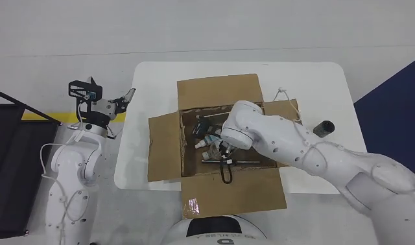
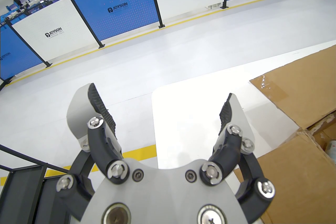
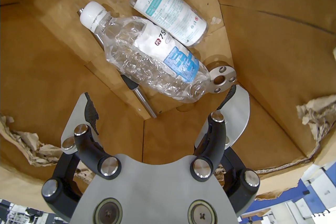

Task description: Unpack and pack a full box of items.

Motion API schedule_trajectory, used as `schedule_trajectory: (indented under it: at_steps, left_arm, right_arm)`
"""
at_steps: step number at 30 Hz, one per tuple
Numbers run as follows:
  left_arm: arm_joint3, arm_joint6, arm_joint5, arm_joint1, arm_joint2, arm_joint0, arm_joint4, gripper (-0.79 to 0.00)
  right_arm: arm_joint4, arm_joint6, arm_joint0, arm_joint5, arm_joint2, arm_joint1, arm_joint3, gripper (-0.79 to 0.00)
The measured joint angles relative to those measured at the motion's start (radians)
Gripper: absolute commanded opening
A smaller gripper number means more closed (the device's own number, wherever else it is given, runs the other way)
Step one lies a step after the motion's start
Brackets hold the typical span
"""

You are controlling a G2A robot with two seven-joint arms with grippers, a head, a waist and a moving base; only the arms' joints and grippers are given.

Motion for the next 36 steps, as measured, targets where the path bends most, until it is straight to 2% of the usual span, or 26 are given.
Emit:
schedule_trajectory:
  at_steps: [1,4,7,9,13,15,21,23,26,27,31,36]
  left_arm:
    - [0.000,0.000,0.000,0.000,0.000,0.000,0.000,0.000]
    - [0.000,0.000,0.000,0.000,0.000,0.000,0.000,0.000]
    - [0.000,0.000,0.000,0.000,0.000,0.000,0.000,0.000]
    - [0.000,0.000,0.000,0.000,0.000,0.000,0.000,0.000]
    - [0.000,0.000,0.000,0.000,0.000,0.000,0.000,0.000]
    - [0.000,0.000,0.000,0.000,0.000,0.000,0.000,0.000]
    - [0.000,0.000,0.000,0.000,0.000,0.000,0.000,0.000]
    - [0.000,0.000,0.000,0.000,0.000,0.000,0.000,0.000]
    - [0.000,0.000,0.000,0.000,0.000,0.000,0.000,0.000]
    - [0.000,0.000,0.000,0.000,0.000,0.000,0.000,0.000]
    - [0.000,0.000,0.000,0.000,0.000,0.000,0.000,0.000]
    - [0.000,0.000,0.000,0.000,0.000,0.000,0.000,0.000]
  right_arm:
    - [-0.001,0.001,0.003,-0.007,-0.009,-0.010,0.012,0.000]
    - [-0.012,0.014,0.012,-0.026,-0.041,-0.043,0.055,-0.142]
    - [-0.024,0.023,0.020,-0.041,-0.081,-0.076,0.108,-0.237]
    - [-0.028,0.022,0.030,-0.044,-0.109,-0.098,0.147,-0.215]
    - [-0.026,0.022,0.037,-0.062,-0.123,-0.131,0.211,-0.305]
    - [-0.022,0.022,0.033,-0.077,-0.122,-0.147,0.246,-0.394]
    - [-0.011,0.022,0.032,-0.098,-0.122,-0.190,0.325,-0.437]
    - [-0.008,0.022,0.038,-0.097,-0.122,-0.200,0.337,-0.496]
    - [-0.006,0.022,0.049,-0.089,-0.121,-0.210,0.343,-0.739]
    - [-0.006,0.022,0.052,-0.084,-0.119,-0.211,0.343,-0.785]
    - [-0.013,0.022,0.061,-0.048,-0.096,-0.209,0.324,-0.785]
    - [-0.034,0.022,0.054,0.007,-0.039,-0.173,0.253,-0.785]
